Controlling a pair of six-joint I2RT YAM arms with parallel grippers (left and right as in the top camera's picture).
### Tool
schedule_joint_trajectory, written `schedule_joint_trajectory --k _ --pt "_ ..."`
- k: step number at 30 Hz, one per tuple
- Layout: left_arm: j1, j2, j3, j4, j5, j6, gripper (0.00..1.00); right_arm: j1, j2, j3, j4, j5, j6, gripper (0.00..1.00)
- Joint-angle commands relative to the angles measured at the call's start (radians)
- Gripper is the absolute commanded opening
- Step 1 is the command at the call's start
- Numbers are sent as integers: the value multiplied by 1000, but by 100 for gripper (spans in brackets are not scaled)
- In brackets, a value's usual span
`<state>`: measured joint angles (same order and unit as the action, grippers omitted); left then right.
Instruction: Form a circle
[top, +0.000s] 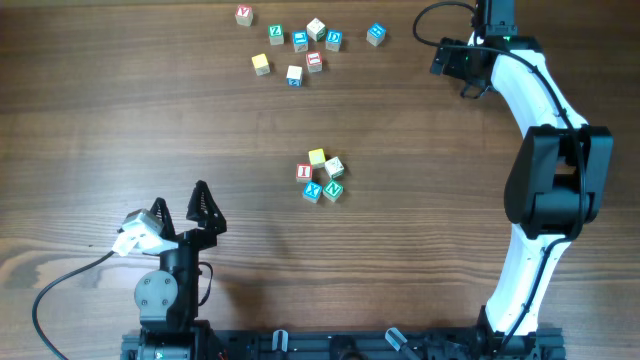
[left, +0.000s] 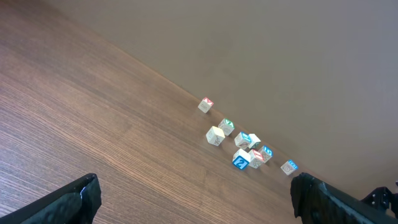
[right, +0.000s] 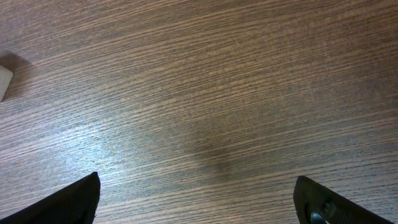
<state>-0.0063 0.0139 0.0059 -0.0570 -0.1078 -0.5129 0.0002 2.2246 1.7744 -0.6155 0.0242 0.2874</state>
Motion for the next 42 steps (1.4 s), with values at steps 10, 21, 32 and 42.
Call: schedule_joint_trajectory --k 10,21,32,42 --pt "4 -8 0 -4 -19 19 100 9 -21 0 0 9 2 100" --pt "4 -8 0 -4 -19 19 100 161 -604 0 2 9 2 100" --pt "4 -8 0 -4 -19 19 100 330 -895 -18 -2 9 2 100" --pt "4 -8 0 -4 -19 19 100 412 -1032 -585 43 204 -34 100"
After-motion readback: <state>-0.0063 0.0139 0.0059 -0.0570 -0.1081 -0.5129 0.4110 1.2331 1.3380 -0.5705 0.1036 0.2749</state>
